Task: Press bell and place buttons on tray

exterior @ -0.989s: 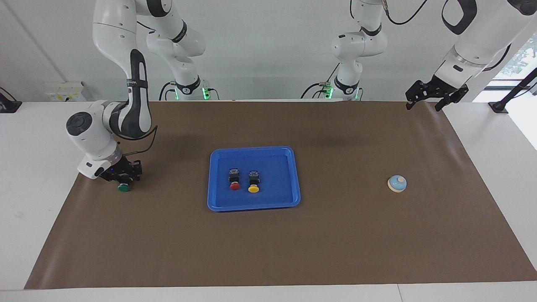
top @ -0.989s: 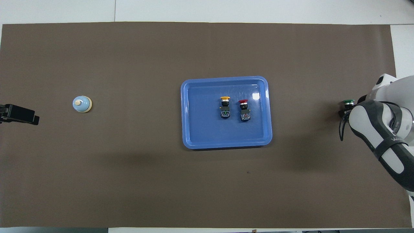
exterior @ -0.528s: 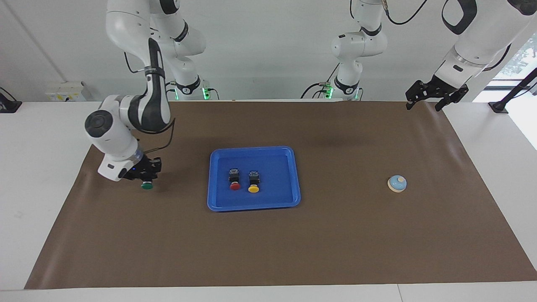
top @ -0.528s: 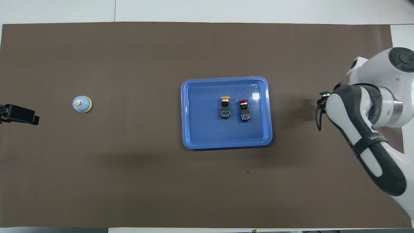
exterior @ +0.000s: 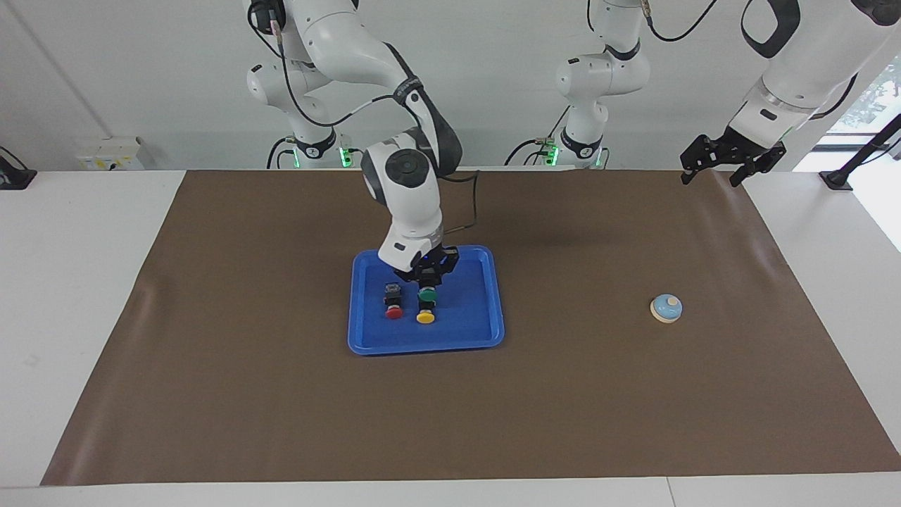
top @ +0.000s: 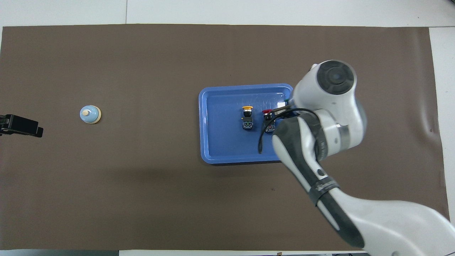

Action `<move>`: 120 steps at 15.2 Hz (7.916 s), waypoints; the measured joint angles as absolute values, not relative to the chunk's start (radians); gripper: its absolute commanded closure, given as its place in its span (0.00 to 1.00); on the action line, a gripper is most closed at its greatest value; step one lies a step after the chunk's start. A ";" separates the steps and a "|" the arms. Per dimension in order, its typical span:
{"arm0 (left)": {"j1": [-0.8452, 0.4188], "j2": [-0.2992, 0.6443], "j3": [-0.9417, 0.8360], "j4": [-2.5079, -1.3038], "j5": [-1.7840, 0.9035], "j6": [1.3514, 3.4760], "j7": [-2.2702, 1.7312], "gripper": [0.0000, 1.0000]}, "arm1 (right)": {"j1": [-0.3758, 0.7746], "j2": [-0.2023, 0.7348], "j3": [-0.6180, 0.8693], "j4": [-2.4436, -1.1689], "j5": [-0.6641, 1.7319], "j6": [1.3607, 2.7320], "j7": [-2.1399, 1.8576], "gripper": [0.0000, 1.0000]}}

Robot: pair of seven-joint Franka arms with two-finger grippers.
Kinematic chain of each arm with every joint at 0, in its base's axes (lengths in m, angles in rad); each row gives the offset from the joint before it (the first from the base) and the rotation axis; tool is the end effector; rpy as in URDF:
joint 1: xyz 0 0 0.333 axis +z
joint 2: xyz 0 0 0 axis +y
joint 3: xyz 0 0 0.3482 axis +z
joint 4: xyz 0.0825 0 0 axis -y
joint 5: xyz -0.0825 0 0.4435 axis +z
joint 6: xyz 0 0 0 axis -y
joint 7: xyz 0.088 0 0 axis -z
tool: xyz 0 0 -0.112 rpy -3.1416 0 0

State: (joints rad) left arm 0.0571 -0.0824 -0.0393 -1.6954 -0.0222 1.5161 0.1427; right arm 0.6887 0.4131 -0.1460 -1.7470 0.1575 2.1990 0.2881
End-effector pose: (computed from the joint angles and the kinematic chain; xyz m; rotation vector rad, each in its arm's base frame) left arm 0.5769 0.0068 0.6305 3.1053 -0.1939 -0.1481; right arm 0.6108 0.3859 0.3353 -3.0461 -0.2721 -0.0188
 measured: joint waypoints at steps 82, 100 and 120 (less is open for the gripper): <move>0.083 0.297 -0.032 -1.812 -0.021 2.109 0.142 1.00 | -0.060 -0.047 -0.006 -1.644 -0.007 1.434 -0.056 0.00; 0.083 0.324 -0.035 -1.893 -0.021 2.220 0.142 1.00 | -0.068 -0.046 -0.042 -1.639 -0.007 1.462 -0.022 0.00; 0.134 -0.041 -0.022 -1.683 -0.021 1.651 0.142 0.00 | -0.067 -0.046 -0.042 -1.639 -0.007 1.462 -0.022 0.00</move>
State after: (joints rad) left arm 0.1335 -0.0406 -0.0222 -1.6834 -0.0211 1.6510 0.1422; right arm -0.0674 -0.0462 -0.0421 -1.6389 -0.0067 1.4622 -0.0217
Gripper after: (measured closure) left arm 0.317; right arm 0.000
